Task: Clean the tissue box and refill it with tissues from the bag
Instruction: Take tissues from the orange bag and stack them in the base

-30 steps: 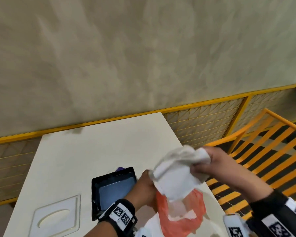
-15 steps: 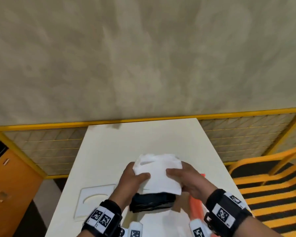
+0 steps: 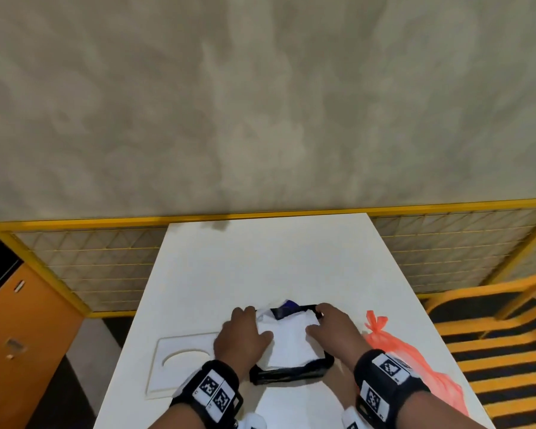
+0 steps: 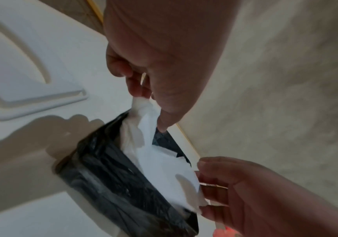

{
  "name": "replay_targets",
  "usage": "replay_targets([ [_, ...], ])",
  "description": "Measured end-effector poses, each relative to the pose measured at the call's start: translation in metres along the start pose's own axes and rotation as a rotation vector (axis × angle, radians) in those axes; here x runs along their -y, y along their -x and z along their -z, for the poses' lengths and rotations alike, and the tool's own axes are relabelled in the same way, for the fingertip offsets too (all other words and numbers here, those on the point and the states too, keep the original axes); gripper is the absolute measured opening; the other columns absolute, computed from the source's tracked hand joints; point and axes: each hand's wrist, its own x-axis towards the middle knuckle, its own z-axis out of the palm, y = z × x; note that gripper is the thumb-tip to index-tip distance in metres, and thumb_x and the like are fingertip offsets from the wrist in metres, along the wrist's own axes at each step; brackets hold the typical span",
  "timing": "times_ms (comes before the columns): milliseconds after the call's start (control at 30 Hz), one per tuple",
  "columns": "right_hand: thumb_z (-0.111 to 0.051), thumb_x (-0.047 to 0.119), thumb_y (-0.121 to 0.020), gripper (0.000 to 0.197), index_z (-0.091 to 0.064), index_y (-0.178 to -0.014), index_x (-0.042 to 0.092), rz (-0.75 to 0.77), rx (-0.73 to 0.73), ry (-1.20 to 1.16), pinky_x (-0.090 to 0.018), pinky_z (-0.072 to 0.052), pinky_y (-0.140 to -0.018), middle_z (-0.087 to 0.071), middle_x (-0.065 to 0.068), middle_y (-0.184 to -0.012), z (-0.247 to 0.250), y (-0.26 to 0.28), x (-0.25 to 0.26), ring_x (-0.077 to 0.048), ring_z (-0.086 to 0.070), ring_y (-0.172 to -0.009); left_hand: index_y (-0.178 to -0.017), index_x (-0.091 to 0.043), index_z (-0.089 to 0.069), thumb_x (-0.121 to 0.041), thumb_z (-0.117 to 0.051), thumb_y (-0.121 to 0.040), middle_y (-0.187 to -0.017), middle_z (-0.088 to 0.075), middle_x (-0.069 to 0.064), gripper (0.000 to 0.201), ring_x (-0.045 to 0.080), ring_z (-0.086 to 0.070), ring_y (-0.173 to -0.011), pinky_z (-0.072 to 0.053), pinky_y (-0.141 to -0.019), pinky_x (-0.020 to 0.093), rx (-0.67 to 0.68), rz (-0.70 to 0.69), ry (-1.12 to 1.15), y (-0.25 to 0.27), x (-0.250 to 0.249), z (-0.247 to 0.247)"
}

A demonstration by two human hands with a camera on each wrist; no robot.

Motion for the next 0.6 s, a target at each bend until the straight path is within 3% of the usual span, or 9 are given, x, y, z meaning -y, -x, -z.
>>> replay_targets([
  [67, -0.06, 0.014, -0.085, 0.027, -0.057, -0.11, 0.021, 0.024, -0.054, -0.015, -0.02, -0.042, -0.061, -0.058, 0.007, -0.09, 0.004, 0.002, -0.006, -0.013, -0.058, -0.081, -0.132, -0.023, -0.051, -0.042, -0.056, -0.096, -0.129, -0.049, 0.002, 0.041, 0.027, -0.053, -0.117, -0.048, -0.082, 0.034, -0.05, -0.048, -0.069, -0.001, 0.003, 0.005],
  [133, -0.061, 0.015, -0.084, 0.025, -0.058, -0.107, 0.024, 0.029, -0.115, -0.017, -0.02, -0.046, -0.062, -0.058, 0.008, -0.088, 0.011, 0.008, -0.015, -0.01, -0.059, -0.076, -0.135, -0.025, -0.053, -0.038, -0.05, -0.099, -0.131, -0.05, 0.001, 0.039, 0.026, -0.05, -0.12, -0.048, -0.088, 0.035, -0.066, -0.151, -0.164, -0.002, 0.003, 0.006],
  [267, -0.057, 0.016, -0.082, 0.02, -0.063, -0.1, 0.022, 0.03, -0.108, 0.036, -0.034, -0.057, -0.07, -0.069, 0.003, -0.079, 0.022, 0.018, -0.041, -0.009, -0.068, -0.067, -0.129, -0.023, -0.06, -0.037, -0.043, -0.1, -0.132, -0.057, 0.002, 0.036, 0.028, -0.047, -0.124, -0.033, -0.096, 0.044, 0.091, -0.372, -0.495, 0.0, -0.005, -0.009],
  [300, -0.057, 0.016, -0.083, 0.017, -0.063, -0.097, 0.023, 0.034, -0.106, 0.061, -0.033, -0.057, -0.071, -0.069, 0.003, -0.077, 0.024, 0.02, -0.046, -0.006, -0.068, -0.067, -0.126, -0.02, -0.06, -0.038, -0.041, -0.101, -0.131, -0.058, 0.004, 0.036, 0.03, -0.047, -0.124, -0.031, -0.097, 0.047, 0.144, -0.387, -0.57, 0.0, -0.005, -0.014],
  [367, -0.057, 0.015, -0.087, 0.013, -0.062, -0.092, 0.025, 0.038, -0.131, 0.107, -0.018, -0.05, -0.065, -0.069, 0.006, -0.078, 0.032, 0.025, -0.058, 0.0, -0.064, -0.069, -0.128, -0.016, -0.057, -0.041, -0.039, -0.102, -0.132, -0.06, 0.006, 0.04, 0.031, -0.049, -0.125, -0.026, -0.104, 0.055, 0.259, -0.335, -0.669, -0.004, -0.005, -0.024],
  [433, -0.057, 0.015, -0.09, 0.012, -0.061, -0.088, 0.026, 0.016, -0.174, 0.152, -0.01, -0.039, -0.06, -0.067, 0.008, -0.084, 0.043, 0.029, -0.073, 0.0, -0.058, -0.071, -0.133, -0.014, -0.053, -0.043, -0.036, -0.104, -0.131, -0.062, 0.005, 0.044, 0.031, -0.051, -0.128, -0.013, -0.113, 0.069, 0.345, -0.287, -0.697, -0.009, -0.003, -0.033],
  [533, -0.052, 0.016, -0.093, 0.018, -0.061, -0.079, 0.023, -0.108, -0.226, 0.227, -0.016, -0.041, -0.061, -0.066, 0.007, -0.082, 0.057, 0.035, -0.105, -0.005, -0.056, -0.071, -0.134, -0.012, -0.055, -0.054, -0.016, -0.096, -0.11, -0.062, 0.0, 0.069, 0.03, -0.05, -0.133, 0.005, -0.109, 0.078, 0.356, -0.313, -0.644, -0.016, -0.001, -0.042],
  [567, -0.051, 0.013, -0.092, 0.02, -0.06, -0.077, 0.023, -0.148, -0.25, 0.225, -0.019, -0.045, -0.063, -0.066, 0.008, -0.08, 0.06, 0.037, -0.115, -0.006, -0.057, -0.071, -0.133, -0.013, -0.057, -0.056, -0.007, -0.087, -0.108, -0.063, 0.0, 0.08, 0.029, -0.05, -0.134, 0.004, -0.108, 0.077, 0.36, -0.314, -0.62, -0.018, -0.002, -0.042],
  [600, -0.05, 0.011, -0.091, 0.023, -0.06, -0.076, 0.024, -0.178, -0.272, 0.222, -0.021, -0.047, -0.064, -0.066, 0.008, -0.079, 0.064, 0.04, -0.126, -0.006, -0.059, -0.071, -0.132, -0.015, -0.058, -0.052, -0.006, -0.086, -0.108, -0.065, -0.001, 0.079, 0.028, -0.049, -0.135, 0.002, -0.108, 0.075, 0.359, -0.31, -0.613, -0.019, -0.006, -0.042],
])
